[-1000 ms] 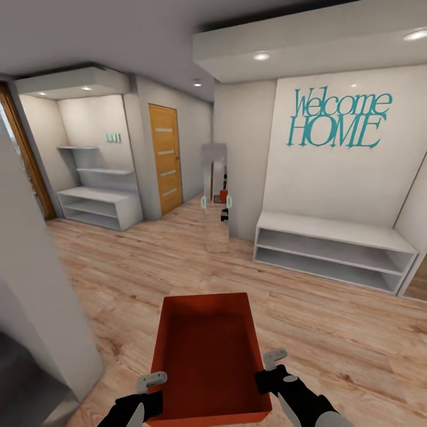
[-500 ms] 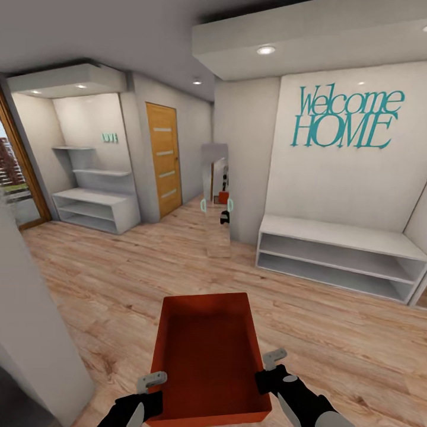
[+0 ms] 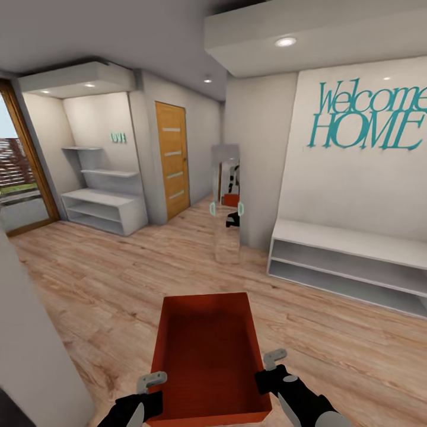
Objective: Move the two storage containers from the living room to the garage. In the garage, place one container on the floor and stack the other container on top of it (either order is fine).
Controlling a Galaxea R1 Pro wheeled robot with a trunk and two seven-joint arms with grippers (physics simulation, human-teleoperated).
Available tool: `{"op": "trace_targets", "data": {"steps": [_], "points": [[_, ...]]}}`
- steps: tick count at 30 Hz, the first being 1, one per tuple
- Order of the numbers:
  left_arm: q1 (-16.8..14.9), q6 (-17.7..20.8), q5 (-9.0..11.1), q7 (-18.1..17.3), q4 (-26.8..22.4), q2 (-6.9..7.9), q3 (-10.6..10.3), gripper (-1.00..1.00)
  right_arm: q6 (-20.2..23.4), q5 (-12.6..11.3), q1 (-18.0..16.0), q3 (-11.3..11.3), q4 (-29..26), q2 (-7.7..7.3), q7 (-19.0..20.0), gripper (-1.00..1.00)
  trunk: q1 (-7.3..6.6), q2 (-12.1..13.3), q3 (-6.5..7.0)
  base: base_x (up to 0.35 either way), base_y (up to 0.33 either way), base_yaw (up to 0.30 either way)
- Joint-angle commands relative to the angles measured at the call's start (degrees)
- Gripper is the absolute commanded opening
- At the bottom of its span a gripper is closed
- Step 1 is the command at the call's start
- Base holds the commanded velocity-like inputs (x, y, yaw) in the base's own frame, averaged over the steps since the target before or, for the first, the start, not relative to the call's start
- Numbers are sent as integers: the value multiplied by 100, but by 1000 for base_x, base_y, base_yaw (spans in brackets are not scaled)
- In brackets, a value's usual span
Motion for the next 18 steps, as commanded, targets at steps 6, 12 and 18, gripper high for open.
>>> {"op": "trace_targets", "data": {"steps": [6, 12, 18], "points": [[1, -61, -116, 66, -19, -6, 0, -100, 34, 14, -1, -80, 4, 202, 180, -100, 6, -6, -5, 327, 1, 14], [-1, -61, -113, 66, -19, -6, 0, -100, 34, 14, -1, -80, 4, 202, 180, -100, 6, -6, -5, 327, 0, 1], [2, -61, -113, 66, -19, -6, 1, -100, 35, 14, -1, -80, 5, 202, 180, -100, 6, -6, -5, 327, 0, 125]]}}
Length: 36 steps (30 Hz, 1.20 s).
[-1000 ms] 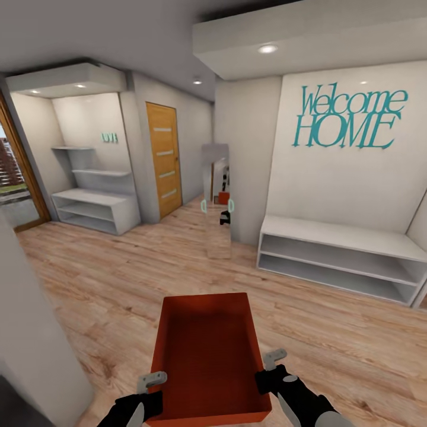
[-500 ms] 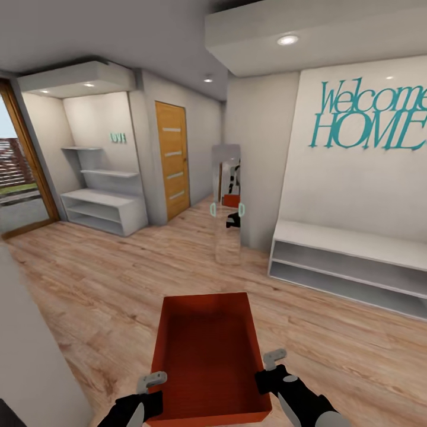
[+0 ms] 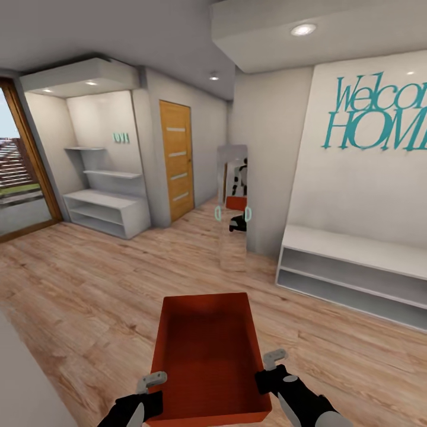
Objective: Move the two storage containers from the living room to the garage. In the garage, place one container on the floor and stack the other container on top of it (either order is fine).
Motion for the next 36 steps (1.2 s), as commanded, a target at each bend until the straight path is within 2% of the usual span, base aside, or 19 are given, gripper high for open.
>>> {"op": "trace_targets", "data": {"steps": [1, 7, 19, 28, 36], "points": [[1, -62, -113, 66, -18, -6, -1, -100, 36, 14, 0, -79, 0, 201, 181, -100, 6, -6, -5, 327, 0, 230], [-1, -62, -113, 66, -18, -6, -1, -100, 36, 14, 0, -79, 4, 201, 181, -100, 6, -6, -5, 327, 0, 219], [-1, -62, -113, 66, -18, -6, -2, -100, 36, 14, 0, -79, 1, 201, 181, -100, 6, -6, -5, 327, 0, 19], [-3, -62, -113, 66, -18, -6, -3, -100, 34, 14, 0, -79, 2, 201, 181, -100, 6, -6, -5, 327, 0, 188], [-1, -62, -113, 66, -18, -6, -3, -100, 35, 14, 0, -79, 4, 201, 181, -100, 6, -6, -5, 327, 0, 42]]}}
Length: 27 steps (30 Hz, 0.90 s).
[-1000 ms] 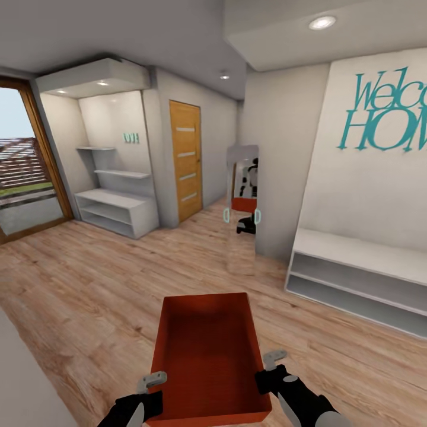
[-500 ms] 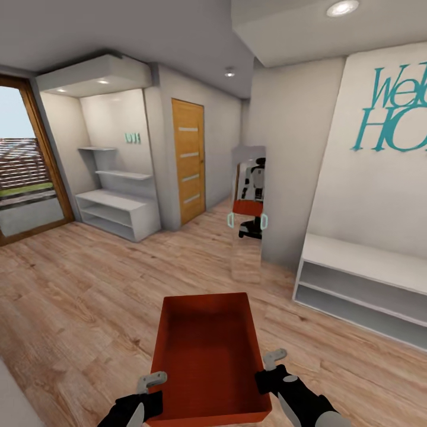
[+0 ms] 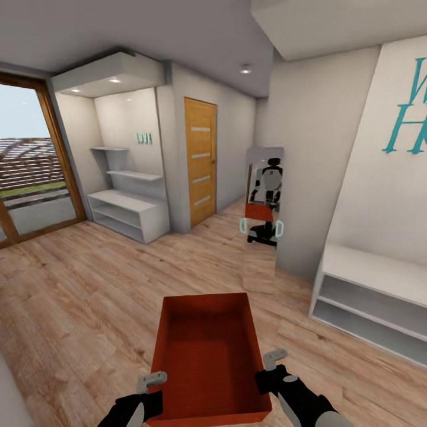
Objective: Move the two storage containers from the living room to the garage. In the garage, place one container on the floor and stack the other container on top of it (either order is fine).
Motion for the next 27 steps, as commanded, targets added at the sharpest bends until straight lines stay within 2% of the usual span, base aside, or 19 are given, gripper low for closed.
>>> {"op": "trace_targets", "data": {"steps": [1, 19, 27], "points": [[2, -67, -109, 66, -18, -6, -3, -100, 36, 14, 0, -76, 2, 201, 181, -100, 6, -6, -5, 327, 0, 144], [3, -67, -109, 66, -18, -6, -3, -100, 36, 14, 0, -76, 2, 201, 181, -100, 6, -6, -5, 327, 0, 239], [3, -67, -110, 66, -18, -6, -4, -100, 34, 14, 0, -76, 2, 201, 181, -100, 6, -6, -5, 327, 0, 60]]}}
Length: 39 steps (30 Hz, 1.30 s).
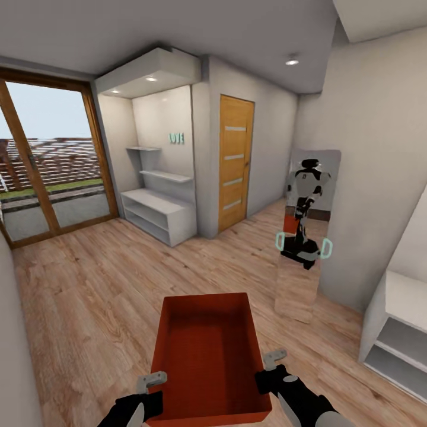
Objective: Move the two storage containers from the living room to the garage. In the garage, place one container on the floor and stack the other container on top of it (either order is fine).
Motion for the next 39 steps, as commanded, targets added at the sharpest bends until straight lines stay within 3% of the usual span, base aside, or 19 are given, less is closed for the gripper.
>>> {"op": "trace_targets", "data": {"steps": [1, 39], "points": [[2, -64, -112, 66, -19, -6, -2, -100, 36, 14, -1, -78, 3, 202, 179, -100, 6, -6, -5, 327, 0, 4], [2, -64, -111, 66, -19, -6, -4, -100, 37, 14, -1, -78, 3, 211, 179, -100, 6, -6, -5, 327, 19, -49]]}}
